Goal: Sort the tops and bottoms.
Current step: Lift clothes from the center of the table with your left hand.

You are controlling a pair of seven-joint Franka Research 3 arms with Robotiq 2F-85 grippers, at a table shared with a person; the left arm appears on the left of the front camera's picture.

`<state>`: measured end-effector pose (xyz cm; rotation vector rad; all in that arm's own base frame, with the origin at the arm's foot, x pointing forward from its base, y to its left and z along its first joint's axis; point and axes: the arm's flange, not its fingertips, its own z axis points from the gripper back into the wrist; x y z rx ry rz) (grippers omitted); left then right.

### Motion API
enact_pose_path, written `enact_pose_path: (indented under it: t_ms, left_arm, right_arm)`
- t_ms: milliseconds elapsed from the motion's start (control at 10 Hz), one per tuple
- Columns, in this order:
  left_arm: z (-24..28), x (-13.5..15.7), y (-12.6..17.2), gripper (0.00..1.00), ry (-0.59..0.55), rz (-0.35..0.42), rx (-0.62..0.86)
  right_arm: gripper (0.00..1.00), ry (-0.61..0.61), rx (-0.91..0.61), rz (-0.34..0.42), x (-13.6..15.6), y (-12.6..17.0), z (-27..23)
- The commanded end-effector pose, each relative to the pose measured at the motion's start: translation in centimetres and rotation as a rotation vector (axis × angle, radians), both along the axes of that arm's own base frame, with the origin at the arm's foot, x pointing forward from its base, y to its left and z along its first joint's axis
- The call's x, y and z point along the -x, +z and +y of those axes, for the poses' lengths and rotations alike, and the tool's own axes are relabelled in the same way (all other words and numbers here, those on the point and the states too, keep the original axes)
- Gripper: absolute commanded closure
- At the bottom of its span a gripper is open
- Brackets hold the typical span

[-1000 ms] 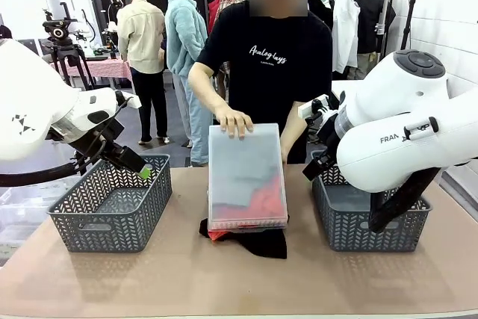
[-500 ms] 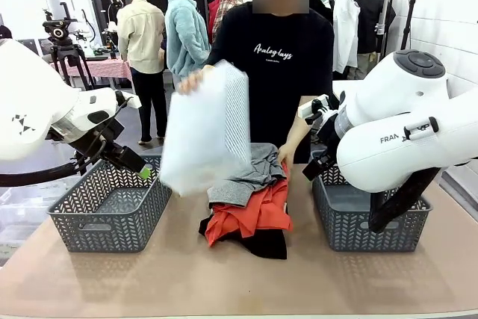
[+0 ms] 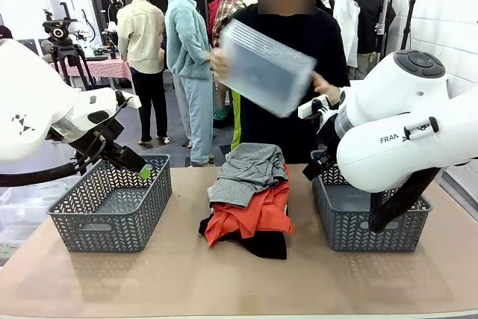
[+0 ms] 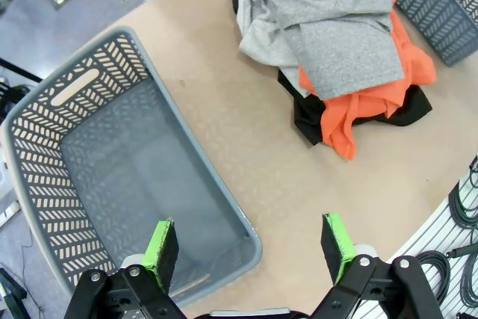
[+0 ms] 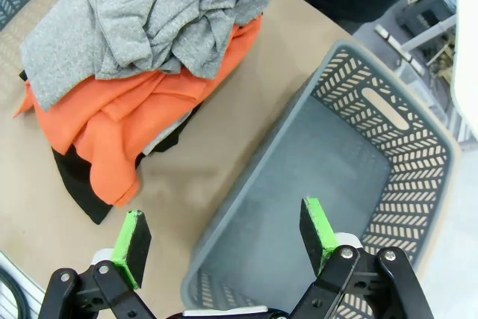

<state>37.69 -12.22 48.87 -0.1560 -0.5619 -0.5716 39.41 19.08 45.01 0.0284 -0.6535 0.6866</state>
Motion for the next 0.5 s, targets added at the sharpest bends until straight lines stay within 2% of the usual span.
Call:
enact_pose_path:
  t_ms: [0,400]
  left_arm:
    - [0.02,-0.08,-0.09,0.00,0.001,0.000,0.000]
    - [0.02,-0.08,-0.09,0.00,0.001,0.000,0.000]
  right_arm:
    - [0.00,-0.001,-0.003,-0.005,-0.12,-0.08,-0.03]
    - [0.00,-0.001,-0.003,-0.005,-0.12,-0.08,-0.03]
